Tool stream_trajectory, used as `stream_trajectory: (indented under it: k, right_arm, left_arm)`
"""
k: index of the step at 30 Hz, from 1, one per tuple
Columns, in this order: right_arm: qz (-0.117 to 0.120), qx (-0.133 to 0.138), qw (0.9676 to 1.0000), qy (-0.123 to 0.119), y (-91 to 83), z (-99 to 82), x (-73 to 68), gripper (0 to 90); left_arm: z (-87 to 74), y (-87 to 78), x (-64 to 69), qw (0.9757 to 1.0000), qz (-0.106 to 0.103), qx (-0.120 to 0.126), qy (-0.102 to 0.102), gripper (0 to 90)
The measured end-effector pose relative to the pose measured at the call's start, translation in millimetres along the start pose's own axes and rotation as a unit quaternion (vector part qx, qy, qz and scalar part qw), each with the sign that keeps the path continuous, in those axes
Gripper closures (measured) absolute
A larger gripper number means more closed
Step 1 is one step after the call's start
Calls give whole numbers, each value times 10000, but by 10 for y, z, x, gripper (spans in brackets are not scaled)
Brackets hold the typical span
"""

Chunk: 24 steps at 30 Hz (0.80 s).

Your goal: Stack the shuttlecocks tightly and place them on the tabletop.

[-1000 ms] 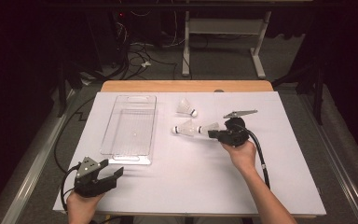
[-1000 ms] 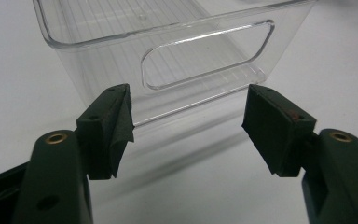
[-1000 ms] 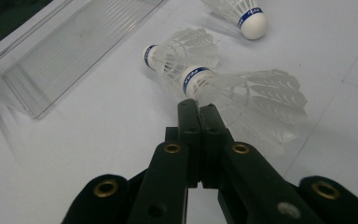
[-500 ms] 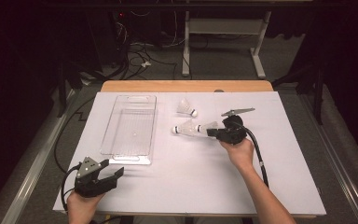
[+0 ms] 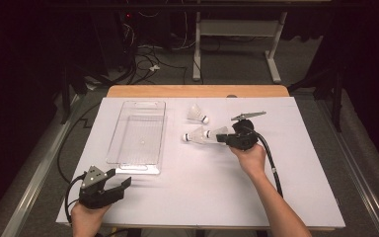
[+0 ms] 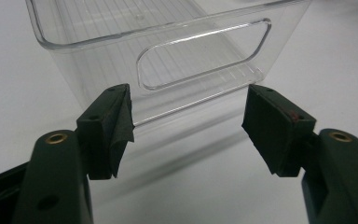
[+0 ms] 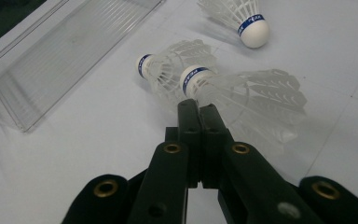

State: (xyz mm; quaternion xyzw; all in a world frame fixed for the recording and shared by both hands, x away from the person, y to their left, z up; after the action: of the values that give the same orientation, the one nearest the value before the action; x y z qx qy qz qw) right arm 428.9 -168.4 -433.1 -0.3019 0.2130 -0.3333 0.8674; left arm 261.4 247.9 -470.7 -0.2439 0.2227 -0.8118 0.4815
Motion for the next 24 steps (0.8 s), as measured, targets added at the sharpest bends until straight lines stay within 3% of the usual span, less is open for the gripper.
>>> stream_trajectory:
  k: [24]
  right_arm:
    - [140, -133, 9998, -77, 195, 88, -75, 900]
  left_arm:
    - [-1, 1, 2, 10000, -6, -6, 15, 338]
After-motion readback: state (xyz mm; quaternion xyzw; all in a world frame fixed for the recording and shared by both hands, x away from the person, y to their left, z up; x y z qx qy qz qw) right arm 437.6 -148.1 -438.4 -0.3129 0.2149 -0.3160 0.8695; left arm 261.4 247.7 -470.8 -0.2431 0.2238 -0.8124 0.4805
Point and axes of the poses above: each handheld gripper's, and its own axes: y roughly forward along the jaws, z roughly out of its top, x roughly to its right, the point moved 1 cm from there along y, roughly forward along the jaws, and after that the axes turned 6 degrees about -y, right-handed, at the moved point
